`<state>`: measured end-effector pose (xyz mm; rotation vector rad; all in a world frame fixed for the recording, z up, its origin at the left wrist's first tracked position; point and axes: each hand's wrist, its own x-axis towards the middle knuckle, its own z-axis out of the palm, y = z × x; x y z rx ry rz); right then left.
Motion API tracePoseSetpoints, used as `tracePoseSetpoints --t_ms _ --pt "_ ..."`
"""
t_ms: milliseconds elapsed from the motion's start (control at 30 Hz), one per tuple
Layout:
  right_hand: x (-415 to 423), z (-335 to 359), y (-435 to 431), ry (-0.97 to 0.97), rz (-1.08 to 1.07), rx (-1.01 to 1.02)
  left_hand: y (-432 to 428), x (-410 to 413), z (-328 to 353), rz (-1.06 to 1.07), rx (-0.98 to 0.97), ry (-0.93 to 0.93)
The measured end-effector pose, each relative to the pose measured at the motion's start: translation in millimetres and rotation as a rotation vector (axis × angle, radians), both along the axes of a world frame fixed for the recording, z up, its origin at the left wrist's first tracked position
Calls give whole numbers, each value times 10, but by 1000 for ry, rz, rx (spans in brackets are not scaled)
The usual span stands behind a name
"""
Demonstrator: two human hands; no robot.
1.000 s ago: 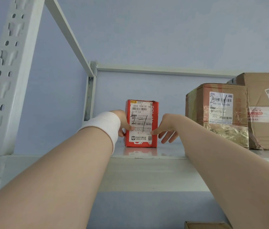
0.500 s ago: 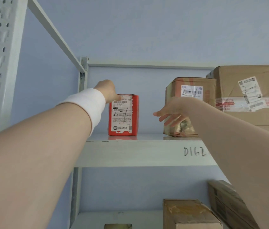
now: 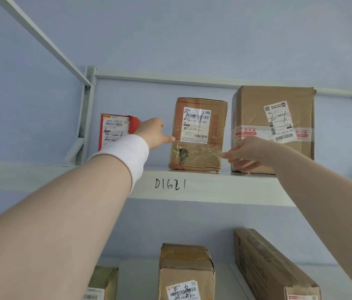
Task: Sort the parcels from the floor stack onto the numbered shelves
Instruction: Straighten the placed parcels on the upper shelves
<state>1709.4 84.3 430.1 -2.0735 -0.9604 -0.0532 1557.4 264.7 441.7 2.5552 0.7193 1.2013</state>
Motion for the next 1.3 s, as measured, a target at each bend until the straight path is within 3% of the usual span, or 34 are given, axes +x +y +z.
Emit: tracePoseSetpoints --t_ms 233,400,733,967,1300 --pt "319 -49 -83 -34 -69 49 -92 325 -85 15 -80 110" --pt "339 19 106 -63 -32 -52 147 399 -60 -7 -211 163" --pt "501 154 524 66 87 -164 353 599 82 -145 -440 283" --pt "597 273 671 71 141 -256 401 717 227 -70 -415 442" --pt "716 374 860 16 149 -341 563 815 325 -3 -400 527"
